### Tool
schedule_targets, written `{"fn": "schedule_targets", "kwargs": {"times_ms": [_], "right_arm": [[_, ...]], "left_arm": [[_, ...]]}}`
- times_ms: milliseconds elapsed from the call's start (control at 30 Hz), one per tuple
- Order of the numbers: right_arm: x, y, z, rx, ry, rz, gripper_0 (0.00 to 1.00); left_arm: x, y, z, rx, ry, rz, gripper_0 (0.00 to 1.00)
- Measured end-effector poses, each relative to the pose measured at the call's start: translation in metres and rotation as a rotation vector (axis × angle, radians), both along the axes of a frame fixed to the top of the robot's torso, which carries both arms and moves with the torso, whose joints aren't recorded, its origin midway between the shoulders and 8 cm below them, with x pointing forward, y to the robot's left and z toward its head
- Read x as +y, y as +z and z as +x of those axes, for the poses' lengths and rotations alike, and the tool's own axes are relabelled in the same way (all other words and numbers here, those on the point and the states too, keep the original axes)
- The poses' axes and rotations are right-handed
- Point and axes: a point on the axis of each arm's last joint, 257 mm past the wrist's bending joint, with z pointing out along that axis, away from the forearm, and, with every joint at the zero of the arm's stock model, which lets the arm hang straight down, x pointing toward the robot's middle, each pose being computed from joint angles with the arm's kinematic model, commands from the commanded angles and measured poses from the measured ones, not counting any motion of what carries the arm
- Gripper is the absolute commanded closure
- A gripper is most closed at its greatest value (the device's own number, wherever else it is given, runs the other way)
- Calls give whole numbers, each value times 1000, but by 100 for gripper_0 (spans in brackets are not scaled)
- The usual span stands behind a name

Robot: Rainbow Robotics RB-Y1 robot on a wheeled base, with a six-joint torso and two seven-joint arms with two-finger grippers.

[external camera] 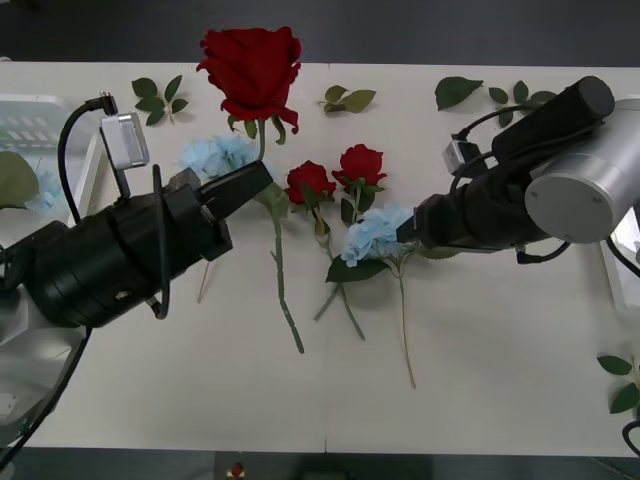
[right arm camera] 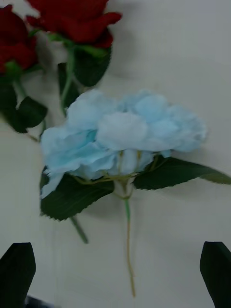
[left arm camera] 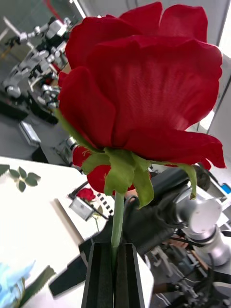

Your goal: Put the red flowers into the right box and the blue flowers into the left box

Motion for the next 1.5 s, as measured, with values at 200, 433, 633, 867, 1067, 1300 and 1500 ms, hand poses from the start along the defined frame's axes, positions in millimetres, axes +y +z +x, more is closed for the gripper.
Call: {"fn": "schedule_targets", "kwargs": {"times_ms": [200, 433, 633, 867, 1067, 1300, 1500], "right_arm": [[22, 42, -19, -64, 312, 97, 0], [6, 85, -48, -192, 592, 254, 0], [-8, 90, -76, -282, 799, 307, 0], [6, 105, -110, -349, 894, 480, 0], [19, 119, -124, -372, 916, 596, 0], [41, 122, -131, -380, 927, 682, 0], [63, 112, -134, -362, 918, 728, 0]], "left_arm": [[-15, -1, 5, 29, 25, -51, 100], [-20, 11, 13, 48, 61, -137, 100], [-23, 24, 17, 52, 77, -206, 100], [-27, 36, 17, 51, 79, -264, 100], [-34, 28, 27, 42, 108, -230, 100], [-42, 23, 39, 33, 121, -205, 100], [-57, 17, 38, 50, 100, -202, 100]]}}
